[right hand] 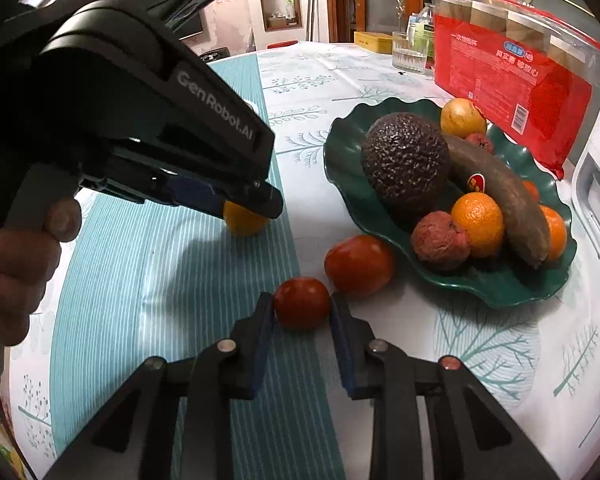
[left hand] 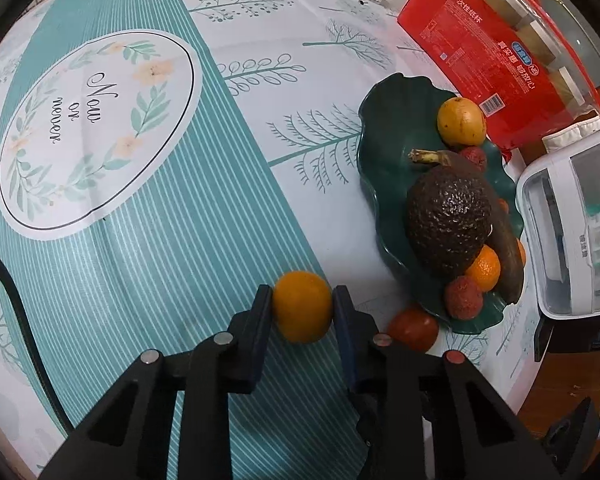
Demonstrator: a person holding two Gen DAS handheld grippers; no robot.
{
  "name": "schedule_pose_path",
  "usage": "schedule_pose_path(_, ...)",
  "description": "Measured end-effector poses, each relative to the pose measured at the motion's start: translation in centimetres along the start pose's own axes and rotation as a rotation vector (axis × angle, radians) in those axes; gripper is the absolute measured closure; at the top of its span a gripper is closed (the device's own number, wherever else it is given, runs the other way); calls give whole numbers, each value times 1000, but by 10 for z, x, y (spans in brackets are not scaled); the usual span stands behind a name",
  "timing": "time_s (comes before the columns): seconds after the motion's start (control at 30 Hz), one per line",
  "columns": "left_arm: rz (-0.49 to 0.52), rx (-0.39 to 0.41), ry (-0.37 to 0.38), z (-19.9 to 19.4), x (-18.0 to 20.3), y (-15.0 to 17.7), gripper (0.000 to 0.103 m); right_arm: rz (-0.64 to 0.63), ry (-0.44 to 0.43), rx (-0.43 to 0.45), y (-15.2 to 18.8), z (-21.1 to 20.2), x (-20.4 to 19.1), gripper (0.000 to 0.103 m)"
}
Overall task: Organize fruits
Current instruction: 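Grasp the small orange with the left tool while the right tool grasps a tomato, then carry the orange and tomato onto the green plate and open both tools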
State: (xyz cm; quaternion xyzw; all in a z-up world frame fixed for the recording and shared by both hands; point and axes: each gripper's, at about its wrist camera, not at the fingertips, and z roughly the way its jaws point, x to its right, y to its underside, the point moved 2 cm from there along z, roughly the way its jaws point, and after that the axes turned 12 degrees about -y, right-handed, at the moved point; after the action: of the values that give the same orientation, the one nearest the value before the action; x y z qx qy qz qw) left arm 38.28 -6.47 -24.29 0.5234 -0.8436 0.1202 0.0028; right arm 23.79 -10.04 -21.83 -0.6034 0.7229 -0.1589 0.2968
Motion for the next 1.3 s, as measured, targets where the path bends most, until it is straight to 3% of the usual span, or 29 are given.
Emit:
schedule_pose_path(0.43, -4, 76, 7, -26, 11, -4, 75, -72, 0, 35, -12, -27, 0, 75)
schedule_pose_path(0.9, 16, 214, 47, -52, 40, -43, 75, -63, 110, 141, -38, -61, 41, 75)
schedule_pose_path(1.3, 20, 194, 73, -27, 66, -65, 75, -38, 166, 153, -57, -50, 77, 75)
